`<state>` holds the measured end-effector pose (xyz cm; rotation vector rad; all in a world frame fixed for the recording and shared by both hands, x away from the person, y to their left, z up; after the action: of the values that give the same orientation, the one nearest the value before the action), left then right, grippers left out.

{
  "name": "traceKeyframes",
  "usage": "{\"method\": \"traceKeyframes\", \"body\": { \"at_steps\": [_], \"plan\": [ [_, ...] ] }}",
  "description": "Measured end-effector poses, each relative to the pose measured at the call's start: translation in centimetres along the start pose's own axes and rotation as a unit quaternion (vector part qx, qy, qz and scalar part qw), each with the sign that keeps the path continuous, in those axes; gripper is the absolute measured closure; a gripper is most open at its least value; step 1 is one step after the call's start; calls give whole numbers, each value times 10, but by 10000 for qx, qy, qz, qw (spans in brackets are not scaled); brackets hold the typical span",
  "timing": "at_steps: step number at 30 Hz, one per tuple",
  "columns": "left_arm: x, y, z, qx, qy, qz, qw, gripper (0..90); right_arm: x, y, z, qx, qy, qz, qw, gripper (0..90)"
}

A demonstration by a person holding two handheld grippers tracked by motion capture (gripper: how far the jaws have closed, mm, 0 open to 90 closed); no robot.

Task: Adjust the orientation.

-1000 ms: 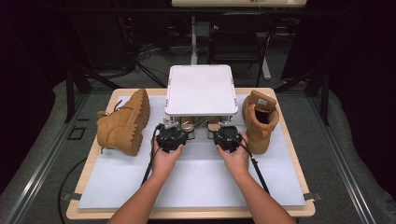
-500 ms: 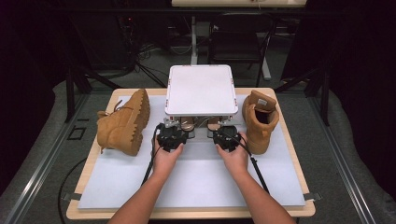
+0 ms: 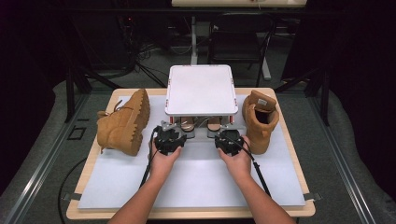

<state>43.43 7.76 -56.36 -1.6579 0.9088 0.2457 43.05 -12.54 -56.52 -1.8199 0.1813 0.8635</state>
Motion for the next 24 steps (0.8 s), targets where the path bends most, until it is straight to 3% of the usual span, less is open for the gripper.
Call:
{"method": "traceKeyframes", "body": {
  "at_steps": [13, 24],
  "plan": [
    [-20, 14, 9, 4, 5, -82, 10000, 560, -22, 8, 4, -150, -75, -57, 9998, 516],
    [-48, 25, 26, 5, 37, -63, 10000, 545, -45, 26, 4, -185, -119, -43, 9997, 460]
  ]
}}
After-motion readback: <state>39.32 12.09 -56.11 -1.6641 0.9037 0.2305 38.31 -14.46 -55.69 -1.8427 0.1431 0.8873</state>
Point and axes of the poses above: each handheld gripper's, and its own axes: x roughly forward along the jaws, y roughly out of its underside, z roughly to its left, the point moved 5 cm from there along x, roughly forward along the jaws, and after that the axes turned 13 degrees about -x, right-handed, at the moved point
